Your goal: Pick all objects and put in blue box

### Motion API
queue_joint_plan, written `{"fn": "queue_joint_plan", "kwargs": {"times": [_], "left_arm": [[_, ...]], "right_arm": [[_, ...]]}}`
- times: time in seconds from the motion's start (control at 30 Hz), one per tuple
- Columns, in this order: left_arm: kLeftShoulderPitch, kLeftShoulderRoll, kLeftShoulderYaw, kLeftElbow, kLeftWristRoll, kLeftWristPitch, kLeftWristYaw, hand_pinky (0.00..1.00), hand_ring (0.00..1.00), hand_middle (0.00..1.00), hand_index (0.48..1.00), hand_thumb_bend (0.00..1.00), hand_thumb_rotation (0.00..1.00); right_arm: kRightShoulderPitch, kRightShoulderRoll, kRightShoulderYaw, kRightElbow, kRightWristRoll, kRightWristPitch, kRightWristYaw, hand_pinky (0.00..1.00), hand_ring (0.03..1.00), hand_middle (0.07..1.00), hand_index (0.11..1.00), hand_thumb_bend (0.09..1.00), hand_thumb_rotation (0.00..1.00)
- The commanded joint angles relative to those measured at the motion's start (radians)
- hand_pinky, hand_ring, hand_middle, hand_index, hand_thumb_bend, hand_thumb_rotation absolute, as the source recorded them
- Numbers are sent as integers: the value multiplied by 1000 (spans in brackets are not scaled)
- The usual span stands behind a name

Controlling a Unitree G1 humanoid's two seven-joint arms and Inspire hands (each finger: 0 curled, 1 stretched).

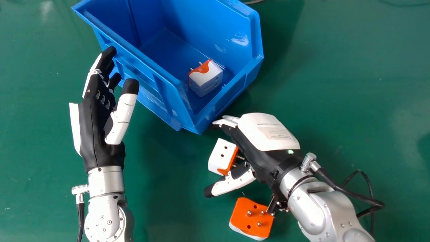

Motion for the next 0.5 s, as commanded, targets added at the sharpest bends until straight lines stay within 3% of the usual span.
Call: {"fn": "queue_joint_plan", "kwargs": {"times": [0.0, 0.23, 0.47], "left_arm": [[3, 4, -4, -15, 10, -16, 0, 900, 931, 916, 826, 855, 631], [3, 4, -3, -17, 3, -16, -7, 898, 934, 919, 827, 855, 628], [-1, 1, -1, -13, 4, -18, -1, 902, 932, 918, 827, 850, 622]], "right_arm": [[-3, 8, 10, 7, -3, 4, -11, 651, 849, 881, 853, 833, 392], [4, 22, 2, 19, 24, -15, -55, 614, 807, 856, 817, 828, 331], [-13, 21, 10, 61, 46, -56, -101, 488, 682, 796, 755, 828, 180]]}}
